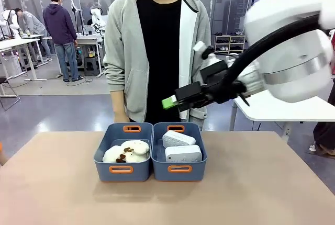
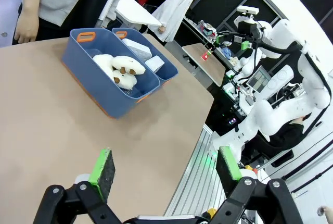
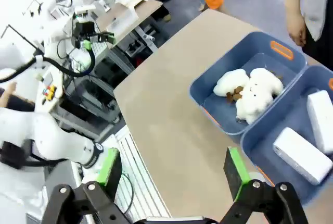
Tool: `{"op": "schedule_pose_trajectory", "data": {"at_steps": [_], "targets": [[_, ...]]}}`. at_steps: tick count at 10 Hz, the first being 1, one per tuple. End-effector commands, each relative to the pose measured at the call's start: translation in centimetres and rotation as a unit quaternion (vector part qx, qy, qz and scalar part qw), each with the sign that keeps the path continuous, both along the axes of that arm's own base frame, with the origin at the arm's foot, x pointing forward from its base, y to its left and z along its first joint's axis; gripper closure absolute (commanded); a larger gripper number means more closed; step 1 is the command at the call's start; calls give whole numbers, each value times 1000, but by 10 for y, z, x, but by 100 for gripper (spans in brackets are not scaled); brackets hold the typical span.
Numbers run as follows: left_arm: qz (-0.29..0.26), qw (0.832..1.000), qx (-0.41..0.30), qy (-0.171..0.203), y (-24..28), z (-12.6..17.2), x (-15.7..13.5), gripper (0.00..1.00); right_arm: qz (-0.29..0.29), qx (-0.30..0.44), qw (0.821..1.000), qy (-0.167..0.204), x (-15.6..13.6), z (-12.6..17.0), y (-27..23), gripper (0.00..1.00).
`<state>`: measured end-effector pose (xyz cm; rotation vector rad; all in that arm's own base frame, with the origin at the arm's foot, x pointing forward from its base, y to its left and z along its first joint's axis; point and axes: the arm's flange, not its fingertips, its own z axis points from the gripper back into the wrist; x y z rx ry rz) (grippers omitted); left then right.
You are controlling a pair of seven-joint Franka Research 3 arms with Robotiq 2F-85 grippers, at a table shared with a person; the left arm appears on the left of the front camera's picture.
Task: Sort the digital clocks into the basket.
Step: Pick up the Digital clock from the table and place it into the empty Plastic storage basket.
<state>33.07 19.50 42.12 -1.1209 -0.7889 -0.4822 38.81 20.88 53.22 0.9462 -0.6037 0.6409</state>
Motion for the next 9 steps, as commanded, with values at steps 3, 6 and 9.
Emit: {"op": "schedule_pose_trajectory", "data": {"at_steps": [3, 6, 9], "targets": [[5, 1000, -4, -2, -1, 3, 0, 0, 18, 174, 964, 200, -13, -12, -110, 0], [5, 1000, -4, -2, -1, 3, 0, 0, -74, 243, 931, 263, -49, -33, -244, 0], [5, 1000, -4, -2, -1, 3, 0, 0, -180, 231, 923, 248, -119, -48, -340, 0]]}}
